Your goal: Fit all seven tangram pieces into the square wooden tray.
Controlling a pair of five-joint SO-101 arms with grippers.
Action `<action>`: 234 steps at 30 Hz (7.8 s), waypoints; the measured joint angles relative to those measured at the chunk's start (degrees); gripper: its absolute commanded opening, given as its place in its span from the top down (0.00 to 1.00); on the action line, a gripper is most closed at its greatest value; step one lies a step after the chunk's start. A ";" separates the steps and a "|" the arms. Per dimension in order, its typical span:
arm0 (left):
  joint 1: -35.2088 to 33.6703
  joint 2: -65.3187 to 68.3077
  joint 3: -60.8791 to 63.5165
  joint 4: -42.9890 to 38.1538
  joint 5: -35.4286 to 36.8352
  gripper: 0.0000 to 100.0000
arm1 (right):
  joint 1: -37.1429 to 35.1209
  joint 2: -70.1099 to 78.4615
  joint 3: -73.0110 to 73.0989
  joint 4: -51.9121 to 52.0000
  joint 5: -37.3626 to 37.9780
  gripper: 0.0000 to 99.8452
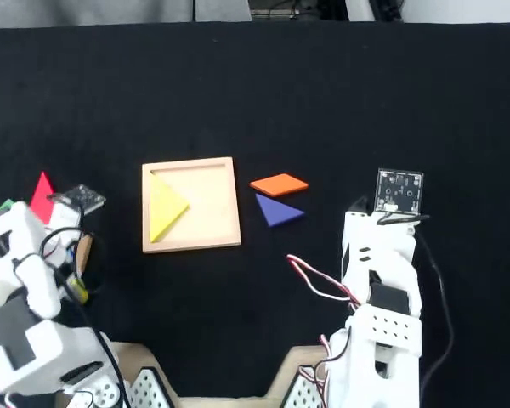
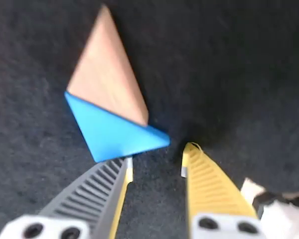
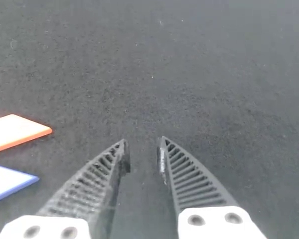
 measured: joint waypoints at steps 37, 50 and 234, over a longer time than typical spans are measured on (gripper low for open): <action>-20.84 -3.16 1.14 -22.15 28.31 0.83 | 6.86 40.44 -47.21 23.56 10.20 0.99; -26.55 5.01 -5.45 -20.48 12.66 0.83 | 11.25 73.93 -63.38 23.38 22.95 0.99; -2.99 35.69 -58.20 12.13 10.20 0.72 | -39.03 48.44 -40.09 21.27 0.53 0.99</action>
